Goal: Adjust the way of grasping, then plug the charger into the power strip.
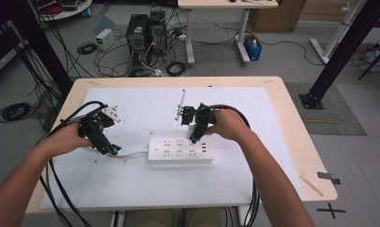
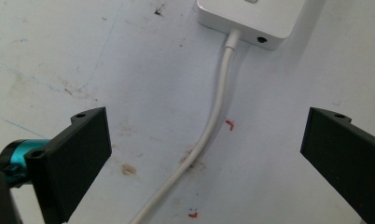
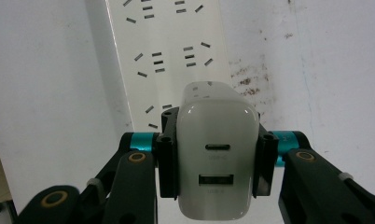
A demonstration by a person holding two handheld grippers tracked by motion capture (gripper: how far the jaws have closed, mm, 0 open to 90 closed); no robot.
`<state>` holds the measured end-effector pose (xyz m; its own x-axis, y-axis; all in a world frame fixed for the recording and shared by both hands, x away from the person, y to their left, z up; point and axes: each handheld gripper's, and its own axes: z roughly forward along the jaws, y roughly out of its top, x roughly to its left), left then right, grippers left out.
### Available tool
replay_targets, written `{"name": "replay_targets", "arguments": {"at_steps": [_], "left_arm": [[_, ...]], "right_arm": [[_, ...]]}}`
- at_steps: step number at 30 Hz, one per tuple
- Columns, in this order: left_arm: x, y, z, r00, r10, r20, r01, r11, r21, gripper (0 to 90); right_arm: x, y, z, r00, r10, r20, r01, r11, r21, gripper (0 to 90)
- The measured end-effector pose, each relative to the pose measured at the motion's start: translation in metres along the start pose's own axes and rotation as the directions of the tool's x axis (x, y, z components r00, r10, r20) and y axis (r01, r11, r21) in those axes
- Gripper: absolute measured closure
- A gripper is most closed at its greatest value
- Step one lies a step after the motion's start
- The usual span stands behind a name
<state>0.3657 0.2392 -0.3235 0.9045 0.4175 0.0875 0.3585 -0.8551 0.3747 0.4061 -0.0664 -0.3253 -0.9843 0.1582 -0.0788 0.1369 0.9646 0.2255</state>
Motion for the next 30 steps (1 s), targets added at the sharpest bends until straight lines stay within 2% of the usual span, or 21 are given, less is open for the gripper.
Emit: {"name": "replay_targets", "arguments": {"at_steps": [2, 6, 7, 13, 19, 30], "left_arm": [[-0.002, -0.003, 0.0, 0.9999, -0.015, -0.003, 0.015, 0.9999, -0.004, 1.7], [-0.004, -0.006, 0.0, 0.9999, -0.013, 0.0, 0.013, 0.9999, -0.006, 1.7], [-0.003, -0.007, -0.002, 0.9996, -0.027, -0.002, 0.027, 0.9994, -0.019, 1.8], [-0.002, -0.008, -0.004, 0.9995, -0.03, 0.0, 0.03, 0.9994, -0.013, 1.8], [0.0, -0.01, -0.001, 0.9991, -0.042, 0.002, 0.042, 0.999, -0.016, 1.8], [0.0, -0.014, -0.001, 0.9987, -0.05, 0.005, 0.05, 0.9987, -0.01, 1.8]], "right_arm": [[0.001, 0.0, 0.001, 0.9999, -0.007, 0.01, 0.007, 1.0, 0.011, 62.1], [0.003, 0.001, 0.0, 0.9999, -0.013, 0.01, 0.013, 1.0, 0.011, 62.1], [0.003, 0.002, 0.001, 0.9998, -0.014, 0.013, 0.014, 1.0, 0.007, 62.1], [0.0, 0.005, 0.011, 0.9995, -0.03, 0.008, 0.03, 0.999, 0.028, 62.0], [0.002, 0.01, 0.027, 0.9969, -0.078, 0.006, 0.077, 0.993, 0.084, 62.1], [-0.002, 0.011, 0.034, 0.9965, -0.082, -0.013, 0.083, 0.993, 0.089, 62.1]]}}
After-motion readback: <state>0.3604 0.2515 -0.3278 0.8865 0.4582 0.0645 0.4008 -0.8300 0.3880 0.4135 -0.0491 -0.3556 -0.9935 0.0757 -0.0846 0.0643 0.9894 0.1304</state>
